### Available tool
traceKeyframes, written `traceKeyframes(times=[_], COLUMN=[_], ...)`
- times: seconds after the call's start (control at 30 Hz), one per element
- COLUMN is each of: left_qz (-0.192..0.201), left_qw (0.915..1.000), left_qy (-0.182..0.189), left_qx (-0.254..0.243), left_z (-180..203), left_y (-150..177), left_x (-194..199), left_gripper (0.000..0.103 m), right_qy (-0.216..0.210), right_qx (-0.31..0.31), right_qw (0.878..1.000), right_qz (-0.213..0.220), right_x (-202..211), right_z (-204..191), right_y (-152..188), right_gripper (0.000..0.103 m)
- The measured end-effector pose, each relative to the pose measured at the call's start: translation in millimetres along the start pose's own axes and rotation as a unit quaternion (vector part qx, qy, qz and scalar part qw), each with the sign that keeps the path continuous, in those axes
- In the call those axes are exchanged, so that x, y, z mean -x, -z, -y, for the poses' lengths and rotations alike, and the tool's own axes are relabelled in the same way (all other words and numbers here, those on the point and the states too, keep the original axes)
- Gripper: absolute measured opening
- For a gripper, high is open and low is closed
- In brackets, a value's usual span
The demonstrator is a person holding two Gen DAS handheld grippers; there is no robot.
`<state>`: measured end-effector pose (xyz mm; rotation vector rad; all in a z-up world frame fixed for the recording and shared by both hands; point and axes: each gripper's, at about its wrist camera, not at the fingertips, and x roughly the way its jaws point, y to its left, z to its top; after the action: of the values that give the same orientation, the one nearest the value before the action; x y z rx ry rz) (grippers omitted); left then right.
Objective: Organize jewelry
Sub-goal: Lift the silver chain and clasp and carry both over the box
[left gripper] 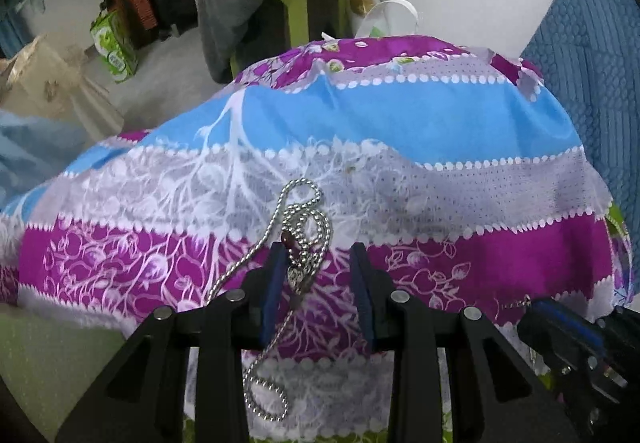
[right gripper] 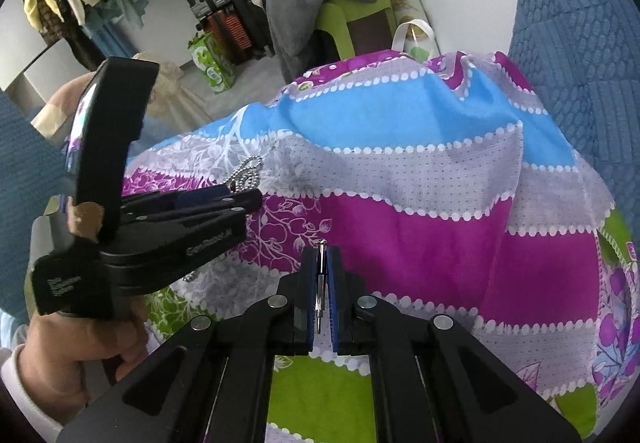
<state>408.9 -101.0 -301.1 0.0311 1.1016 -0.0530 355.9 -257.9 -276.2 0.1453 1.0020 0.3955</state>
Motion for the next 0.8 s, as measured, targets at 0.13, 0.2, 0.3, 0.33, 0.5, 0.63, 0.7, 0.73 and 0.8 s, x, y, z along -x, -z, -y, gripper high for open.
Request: traceKeyframes(times=[0.13,0.2,0.3,0.33,0.5,0.63,0.7,0.73,0.8], left_qz=[0.009,0.010,0.005,0.006,0.001,0.021,0.032,0.036,0.041], left_qw=[0.9999,0.9999,0.9999,0.9998,0.9964,0.9937,0.9927,0.9923,0.9913], left_qy=[-0.013,-0.008,0.001,0.008,0.056,0.081,0.090,0.089,0.093], left_qx=[-0.004,0.003,0.012,0.019,0.063,0.075,0.075,0.078,0.083], left_z=[2.8,2.3,0.8,-1.0,-13.9,-19.2,-21.5,-23.3,-27.9], left_y=[-1.7,-2.1,-2.8,-2.4,4.7,11.9,16.5,18.6,26.0], left_x=[-2.0,-1.0,0.1,2.8,27.6,58.8,76.0,82.6,97.3], left_gripper=[0.016,0.009,0.004,0.002,0.002,0.003,0.003,0.003,0.003], right_qy=[0.006,0.008,0.011,0.011,0.013,0.009,0.012,0.018,0.021], right_qx=[0.005,0.005,0.007,0.010,0.020,0.020,0.027,0.032,0.050], right_qw=[1.000,1.000,1.000,1.000,1.000,1.000,0.999,0.999,0.998], right_qz=[-0.004,-0.001,0.002,0.003,0.008,0.018,0.022,0.019,0.027], right_x=[-1.9,-1.6,-1.8,-1.6,2.0,10.0,15.0,17.7,29.7], right_z=[-1.7,-2.2,-4.3,-5.3,-8.6,-12.9,-18.0,-21.6,-30.7], right_y=[0.8,0.0,-0.2,0.3,2.5,3.2,4.0,4.5,6.7], right_gripper=[0.004,0.004,0.004,0.004,0.004,0.004,0.004,0.004,0.004])
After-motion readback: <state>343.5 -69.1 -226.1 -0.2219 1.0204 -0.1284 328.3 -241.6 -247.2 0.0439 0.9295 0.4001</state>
